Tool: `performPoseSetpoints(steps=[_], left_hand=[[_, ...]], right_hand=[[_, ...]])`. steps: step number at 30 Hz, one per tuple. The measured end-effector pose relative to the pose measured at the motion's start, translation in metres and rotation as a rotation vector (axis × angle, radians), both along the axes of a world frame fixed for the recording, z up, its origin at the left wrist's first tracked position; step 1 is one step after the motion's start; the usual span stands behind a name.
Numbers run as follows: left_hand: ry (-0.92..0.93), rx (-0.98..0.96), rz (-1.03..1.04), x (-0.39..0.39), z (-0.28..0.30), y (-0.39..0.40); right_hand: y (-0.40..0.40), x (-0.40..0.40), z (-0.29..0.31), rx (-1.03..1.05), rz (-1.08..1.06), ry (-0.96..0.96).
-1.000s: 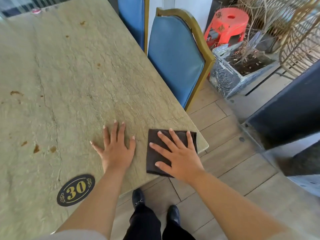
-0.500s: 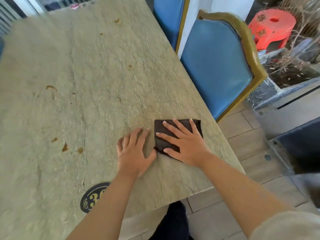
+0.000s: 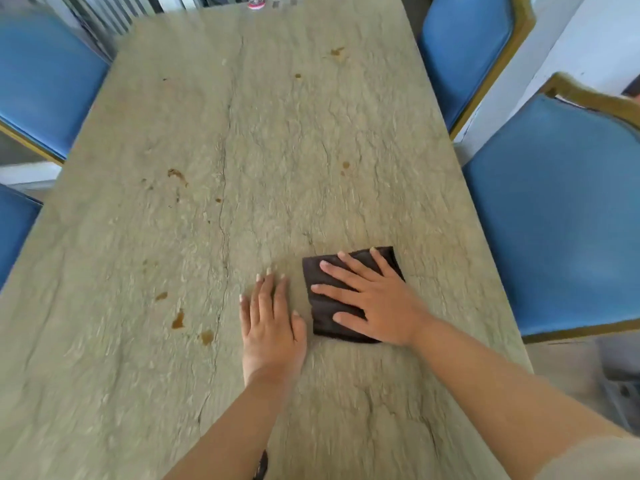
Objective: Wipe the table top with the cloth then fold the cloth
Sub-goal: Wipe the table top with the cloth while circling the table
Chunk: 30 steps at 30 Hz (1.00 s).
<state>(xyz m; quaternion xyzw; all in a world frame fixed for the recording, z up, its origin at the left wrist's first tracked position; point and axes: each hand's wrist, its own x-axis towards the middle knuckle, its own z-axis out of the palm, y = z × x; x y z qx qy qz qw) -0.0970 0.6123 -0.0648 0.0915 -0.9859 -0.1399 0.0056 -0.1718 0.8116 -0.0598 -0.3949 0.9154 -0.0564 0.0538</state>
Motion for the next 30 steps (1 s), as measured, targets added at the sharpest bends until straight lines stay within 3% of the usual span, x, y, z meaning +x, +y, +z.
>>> performPoseSetpoints(steps=[2,5,7,12,14,16,18,21,22,25,30], left_hand=[[-0.007,-0.023,-0.007,-0.001,-0.001,-0.001],[0.003,-0.015,-0.002,-0.001,0.000,0.000],[0.019,0.008,0.009,-0.001,0.001,0.001],[0.099,0.359,0.125,0.005,0.008,-0.001],[0.131,0.381,0.124,0.006,0.011,-0.001],[0.129,0.336,0.104,0.005,0.010,-0.001],[0.116,0.297,0.105,0.004,0.008,-0.002],[0.112,0.301,0.111,0.005,0.009,0.000],[0.123,0.321,0.108,0.005,0.010,0.000],[0.174,0.419,0.134,0.005,0.010,-0.002],[0.187,0.570,0.307,0.000,0.015,0.014]], right_hand=[[0.012,-0.032,-0.001,0.012,-0.111,0.010],[-0.013,-0.077,0.002,0.048,-0.501,-0.021],[-0.049,-0.086,0.004,0.061,-0.562,-0.084],[-0.066,-0.027,0.002,0.006,0.005,0.011],[-0.035,-0.019,0.003,0.024,0.244,0.008],[-0.005,-0.038,0.007,0.063,0.348,0.030],[0.002,-0.067,0.006,0.090,0.189,0.045],[-0.030,-0.083,0.004,0.053,-0.337,0.004],[-0.046,-0.075,0.005,0.057,-0.393,-0.033],[-0.065,-0.012,0.007,0.056,-0.077,-0.015],[0.028,0.037,0.006,0.006,0.481,-0.026]])
